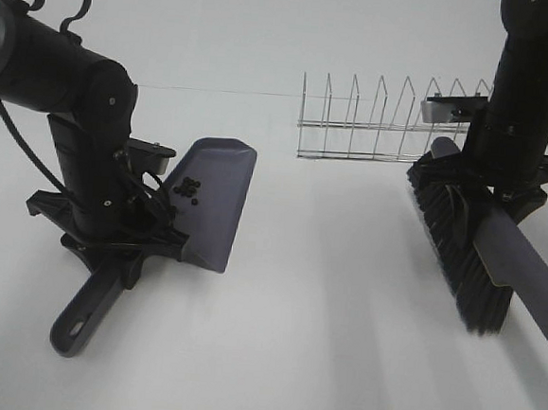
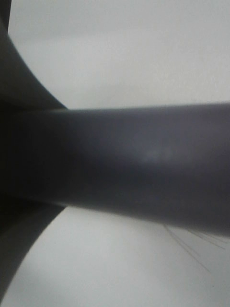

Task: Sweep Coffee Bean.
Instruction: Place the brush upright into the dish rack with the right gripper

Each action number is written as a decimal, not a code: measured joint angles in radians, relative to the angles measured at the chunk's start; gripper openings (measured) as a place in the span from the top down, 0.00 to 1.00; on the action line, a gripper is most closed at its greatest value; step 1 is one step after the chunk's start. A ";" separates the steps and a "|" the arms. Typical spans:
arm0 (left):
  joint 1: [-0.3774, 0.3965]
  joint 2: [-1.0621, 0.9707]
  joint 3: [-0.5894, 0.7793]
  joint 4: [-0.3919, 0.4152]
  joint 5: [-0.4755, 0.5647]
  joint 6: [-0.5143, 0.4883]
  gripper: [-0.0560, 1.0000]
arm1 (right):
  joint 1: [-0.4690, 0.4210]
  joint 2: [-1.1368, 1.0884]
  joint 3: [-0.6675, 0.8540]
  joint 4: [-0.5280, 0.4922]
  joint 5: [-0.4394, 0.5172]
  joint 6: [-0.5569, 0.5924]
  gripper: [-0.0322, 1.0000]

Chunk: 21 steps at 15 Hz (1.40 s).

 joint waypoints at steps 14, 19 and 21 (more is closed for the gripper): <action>0.000 0.000 -0.002 0.000 0.008 0.005 0.64 | -0.067 0.276 -0.379 0.032 0.017 -0.027 0.67; 0.000 0.000 -0.002 0.000 0.008 0.005 0.64 | -0.094 0.316 -0.453 0.074 0.042 -0.074 0.67; 0.000 0.000 -0.002 0.000 0.008 0.005 0.64 | -0.094 0.324 -0.518 0.085 0.040 -0.083 0.67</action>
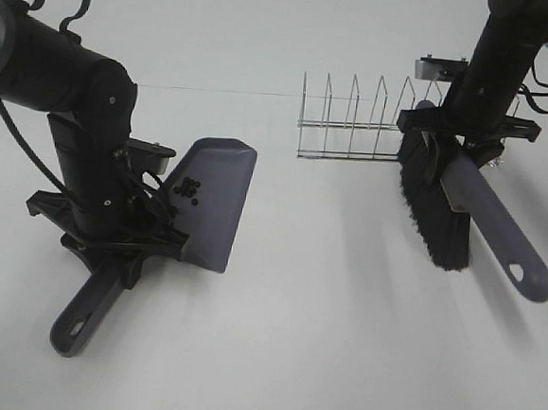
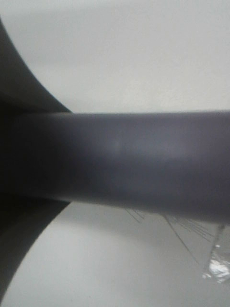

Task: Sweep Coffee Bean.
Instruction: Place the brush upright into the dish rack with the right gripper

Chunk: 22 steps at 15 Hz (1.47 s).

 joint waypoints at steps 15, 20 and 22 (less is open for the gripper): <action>0.000 0.000 -0.002 -0.009 0.011 0.000 0.64 | -0.014 0.174 -0.359 0.041 -0.020 0.011 0.67; 0.000 0.000 -0.002 -0.014 0.018 0.000 0.64 | -0.014 0.174 -0.359 0.046 -0.020 0.013 0.67; 0.000 0.000 -0.002 -0.017 0.021 0.000 0.64 | -0.014 0.174 -0.360 0.050 -0.020 0.013 0.66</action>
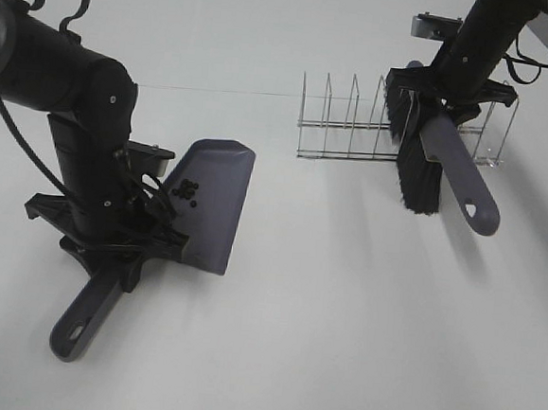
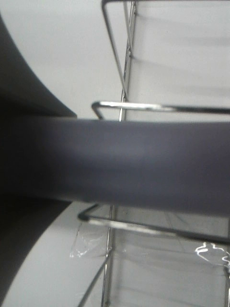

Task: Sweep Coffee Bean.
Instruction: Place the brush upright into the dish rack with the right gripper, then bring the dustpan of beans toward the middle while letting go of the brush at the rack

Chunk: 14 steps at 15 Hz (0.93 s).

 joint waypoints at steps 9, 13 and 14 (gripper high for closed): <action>0.000 0.000 0.000 -0.004 0.003 0.000 0.64 | 0.000 -0.072 -0.002 0.043 -0.010 0.014 0.33; 0.000 0.006 -0.021 -0.007 0.023 0.000 0.64 | 0.001 -0.241 0.101 0.074 -0.020 0.020 0.33; 0.000 0.011 -0.038 -0.007 0.035 0.000 0.64 | 0.001 -0.301 0.172 0.079 -0.020 0.020 0.33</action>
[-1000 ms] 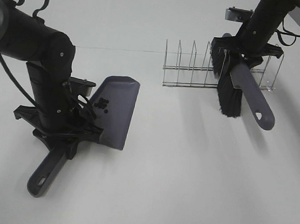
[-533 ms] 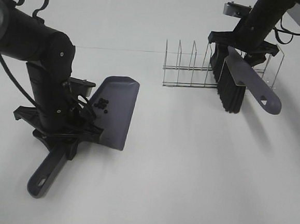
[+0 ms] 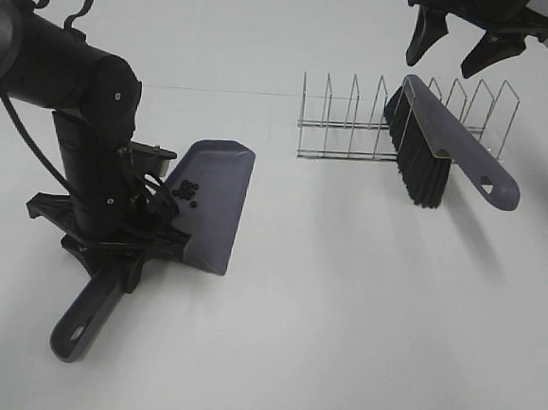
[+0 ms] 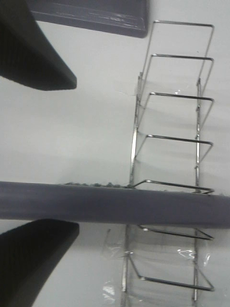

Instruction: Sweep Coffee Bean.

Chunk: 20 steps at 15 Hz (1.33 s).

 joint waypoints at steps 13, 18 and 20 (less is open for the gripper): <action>0.000 0.059 -0.128 0.002 -0.014 -0.009 0.64 | 0.000 -0.677 0.761 0.002 0.002 -0.002 0.33; 0.000 0.060 -0.129 -0.002 0.001 -0.011 0.37 | 0.000 -0.940 0.908 0.021 0.003 -0.001 0.33; 0.000 0.060 -0.129 -0.006 0.025 0.003 0.31 | 0.000 -1.018 0.950 0.022 0.004 0.000 0.33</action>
